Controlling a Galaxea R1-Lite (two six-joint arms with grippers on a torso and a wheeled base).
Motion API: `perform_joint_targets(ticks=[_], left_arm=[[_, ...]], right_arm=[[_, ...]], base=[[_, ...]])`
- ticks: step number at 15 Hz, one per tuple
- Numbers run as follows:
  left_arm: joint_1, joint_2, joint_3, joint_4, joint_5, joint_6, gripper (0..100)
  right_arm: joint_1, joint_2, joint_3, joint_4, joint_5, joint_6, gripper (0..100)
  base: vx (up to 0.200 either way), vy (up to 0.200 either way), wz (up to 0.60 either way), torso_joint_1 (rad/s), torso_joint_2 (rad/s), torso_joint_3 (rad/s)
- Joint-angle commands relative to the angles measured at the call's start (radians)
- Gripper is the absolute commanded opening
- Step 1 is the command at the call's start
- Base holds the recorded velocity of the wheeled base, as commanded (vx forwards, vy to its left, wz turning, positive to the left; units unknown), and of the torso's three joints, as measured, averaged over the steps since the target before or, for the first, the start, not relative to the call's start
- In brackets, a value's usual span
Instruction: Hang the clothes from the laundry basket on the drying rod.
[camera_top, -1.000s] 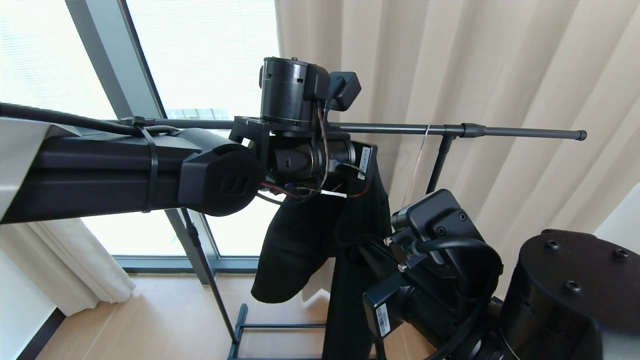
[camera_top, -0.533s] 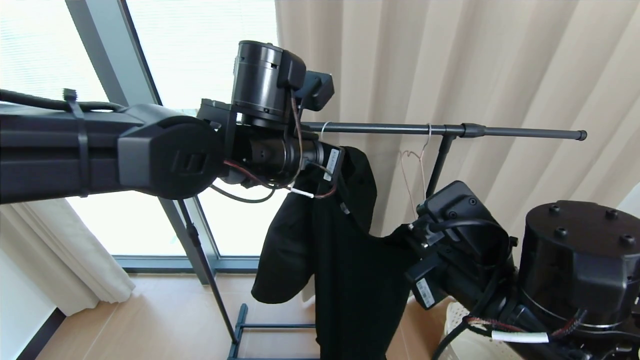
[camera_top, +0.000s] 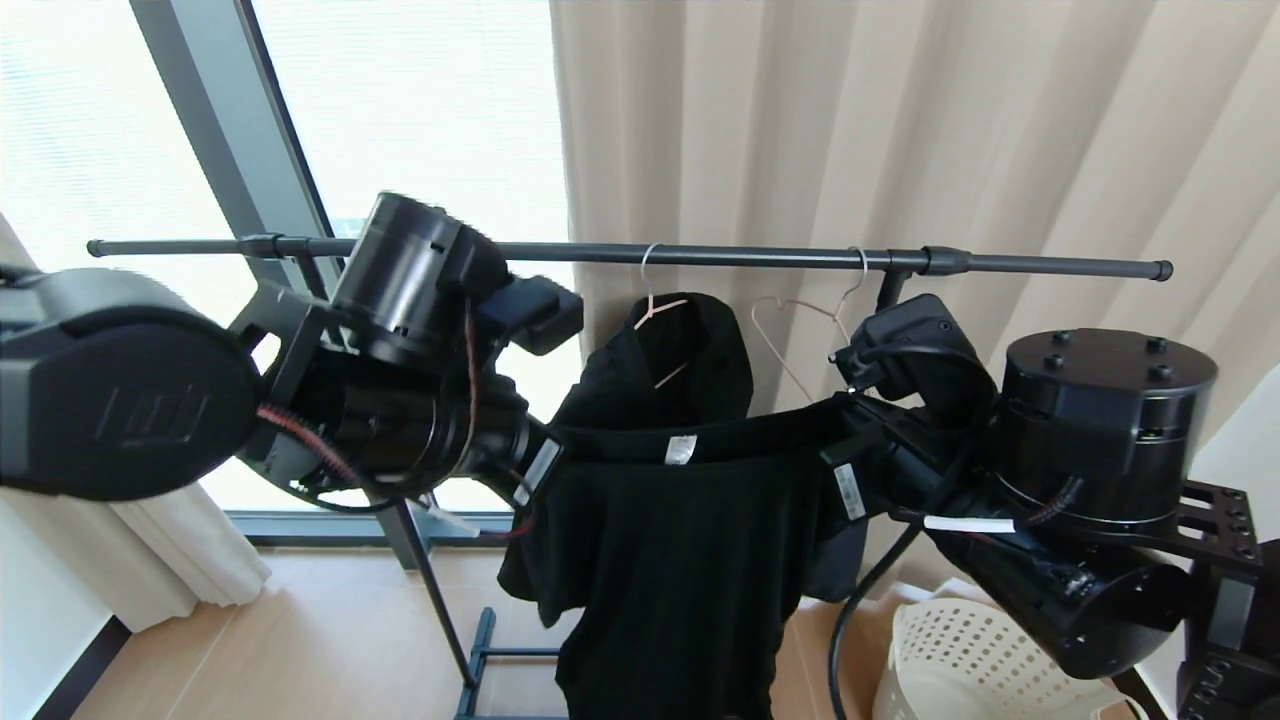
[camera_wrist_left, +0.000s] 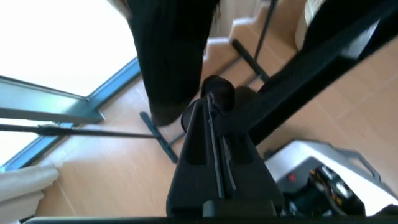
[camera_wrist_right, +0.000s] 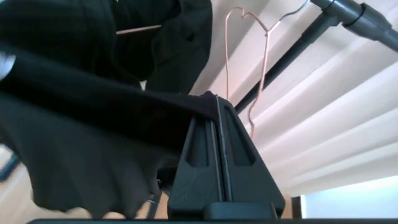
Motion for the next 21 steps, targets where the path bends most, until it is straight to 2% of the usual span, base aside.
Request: perform_joint_targets(ticks=[1, 3, 6, 9, 11, 12, 14, 18, 21], left_arm=[[-0.042, -0.109, 0.183, 0.001, -0.023, -0.006, 0], [-0.137, -0.108, 0.229, -0.012, -0.062, -0.106, 0], [-0.242, -0.065, 0.222, -0.086, -0.120, -0.244, 0], [-0.293, 0.004, 0.174, -0.147, -0.140, -0.345, 0], [-0.296, 0.021, 0.145, -0.149, -0.183, -0.370, 0], [-0.301, 0.021, 0.127, -0.150, -0.224, -0.407, 0], [-0.310, 0.027, 0.105, -0.150, -0.233, -0.416, 0], [-0.305, 0.030, 0.110, -0.164, -0.224, -0.426, 0], [-0.223, 0.027, 0.145, -0.164, -0.144, -0.422, 0]], right_arm=[[0.009, 0.084, -0.039, -0.024, -0.010, 0.043, 0], [0.051, 0.175, -0.108, -0.060, -0.088, 0.130, 0], [0.089, 0.218, -0.143, -0.067, -0.100, 0.189, 0], [0.092, 0.251, -0.163, -0.081, -0.102, 0.207, 0], [0.094, 0.254, -0.174, -0.081, -0.102, 0.216, 0], [0.097, 0.259, -0.183, -0.081, -0.103, 0.236, 0], [0.097, 0.262, -0.188, -0.081, -0.105, 0.241, 0], [0.092, 0.245, -0.192, -0.081, -0.108, 0.242, 0], [0.048, 0.195, -0.189, -0.072, -0.109, 0.236, 0]], base=[[0.000, 0.000, 0.00, 0.000, 0.00, 0.000], [0.000, 0.000, 0.00, 0.000, 0.00, 0.000], [0.000, 0.000, 0.00, 0.000, 0.00, 0.000], [0.000, 0.000, 0.00, 0.000, 0.00, 0.000], [0.000, 0.000, 0.00, 0.000, 0.00, 0.000], [0.000, 0.000, 0.00, 0.000, 0.00, 0.000], [0.000, 0.000, 0.00, 0.000, 0.00, 0.000], [0.000, 0.000, 0.00, 0.000, 0.00, 0.000], [0.000, 0.000, 0.00, 0.000, 0.00, 0.000]])
